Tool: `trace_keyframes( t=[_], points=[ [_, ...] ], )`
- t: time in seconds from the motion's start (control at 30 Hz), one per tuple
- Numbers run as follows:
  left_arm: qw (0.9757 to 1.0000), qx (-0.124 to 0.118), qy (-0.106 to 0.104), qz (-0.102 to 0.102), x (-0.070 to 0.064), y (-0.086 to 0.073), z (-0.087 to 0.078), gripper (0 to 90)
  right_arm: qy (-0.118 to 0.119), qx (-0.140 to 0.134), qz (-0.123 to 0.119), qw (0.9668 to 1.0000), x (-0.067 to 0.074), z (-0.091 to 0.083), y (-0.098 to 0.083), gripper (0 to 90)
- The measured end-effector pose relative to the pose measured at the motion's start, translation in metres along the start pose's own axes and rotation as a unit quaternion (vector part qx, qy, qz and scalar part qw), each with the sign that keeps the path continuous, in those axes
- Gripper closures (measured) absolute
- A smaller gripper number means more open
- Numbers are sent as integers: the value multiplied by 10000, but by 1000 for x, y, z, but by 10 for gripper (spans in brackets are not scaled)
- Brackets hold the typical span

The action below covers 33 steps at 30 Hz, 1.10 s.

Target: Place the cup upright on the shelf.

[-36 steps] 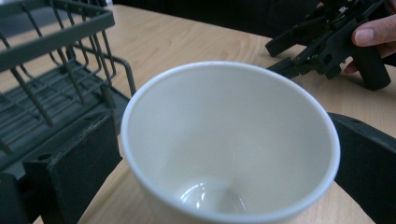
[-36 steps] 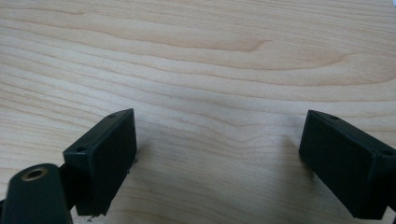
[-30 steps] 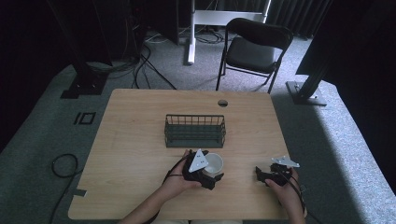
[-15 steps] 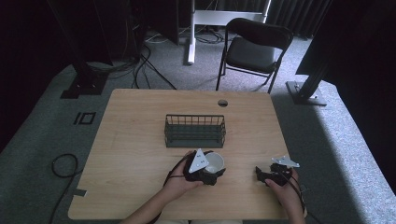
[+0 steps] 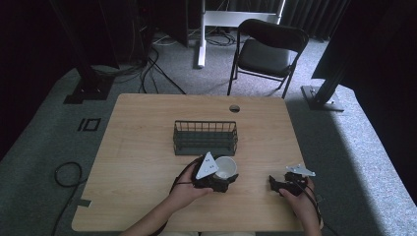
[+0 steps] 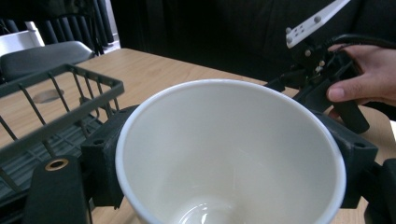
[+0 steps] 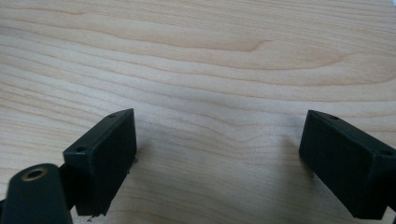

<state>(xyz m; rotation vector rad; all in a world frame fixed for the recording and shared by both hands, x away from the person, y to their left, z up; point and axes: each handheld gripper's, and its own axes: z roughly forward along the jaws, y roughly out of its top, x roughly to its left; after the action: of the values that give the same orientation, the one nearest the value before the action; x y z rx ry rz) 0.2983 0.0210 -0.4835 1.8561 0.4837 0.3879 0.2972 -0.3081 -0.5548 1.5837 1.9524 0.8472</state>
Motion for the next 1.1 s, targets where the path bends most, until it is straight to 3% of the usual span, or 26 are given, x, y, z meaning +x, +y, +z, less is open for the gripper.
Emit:
trace_keyframes(
  t=[0.4,0.73,1.0,1.1],
  points=[
    [9999,-156,43,-5,7,25,-9,203,0,0,-1,10000,0,0,0,108],
    [9988,-394,297,13,25,52,-16,203,-1,-3,-3,10000,0,0,0,108],
    [9961,-621,626,-32,44,70,-22,203,-1,-3,-1,10000,0,0,0,108],
    [9938,-696,865,-111,58,76,-26,204,-1,-5,-1,10000,0,0,0,108]
  ],
)
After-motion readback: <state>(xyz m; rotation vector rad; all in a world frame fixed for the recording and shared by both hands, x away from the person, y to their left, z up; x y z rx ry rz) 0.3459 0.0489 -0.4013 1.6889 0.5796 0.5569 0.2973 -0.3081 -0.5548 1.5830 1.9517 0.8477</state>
